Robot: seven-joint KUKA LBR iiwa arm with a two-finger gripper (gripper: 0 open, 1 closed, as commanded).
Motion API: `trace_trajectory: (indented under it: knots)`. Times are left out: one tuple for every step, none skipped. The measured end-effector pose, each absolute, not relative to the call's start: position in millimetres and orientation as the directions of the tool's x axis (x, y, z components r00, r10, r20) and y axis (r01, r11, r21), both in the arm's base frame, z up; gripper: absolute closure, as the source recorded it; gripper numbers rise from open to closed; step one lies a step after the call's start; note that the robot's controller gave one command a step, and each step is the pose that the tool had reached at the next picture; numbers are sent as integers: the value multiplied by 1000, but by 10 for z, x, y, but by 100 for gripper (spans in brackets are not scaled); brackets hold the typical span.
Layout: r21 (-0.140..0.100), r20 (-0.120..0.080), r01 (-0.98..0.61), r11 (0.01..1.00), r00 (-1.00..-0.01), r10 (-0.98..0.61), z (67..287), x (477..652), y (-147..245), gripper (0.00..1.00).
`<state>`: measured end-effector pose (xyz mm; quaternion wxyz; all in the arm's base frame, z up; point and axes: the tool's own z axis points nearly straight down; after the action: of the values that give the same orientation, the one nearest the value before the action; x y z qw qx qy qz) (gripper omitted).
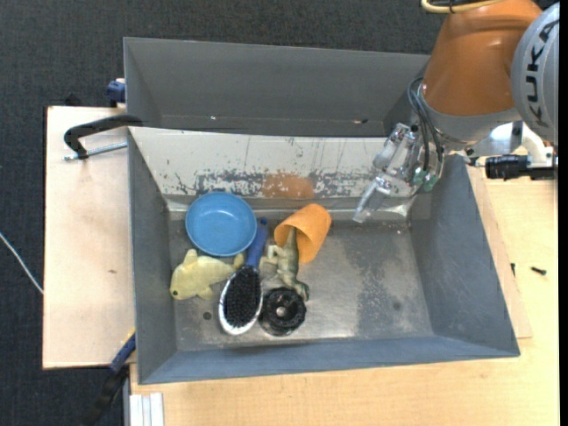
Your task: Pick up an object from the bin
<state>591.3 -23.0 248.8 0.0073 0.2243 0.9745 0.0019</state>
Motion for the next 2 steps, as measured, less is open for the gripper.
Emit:
trace_trajectory:
  knots:
    - [0, 1, 335, 942, -942, 335, 1196, 5861, 167, 0]
    - [-2, 15, 473, 881, -881, 473, 735, 5966, -186, 0]
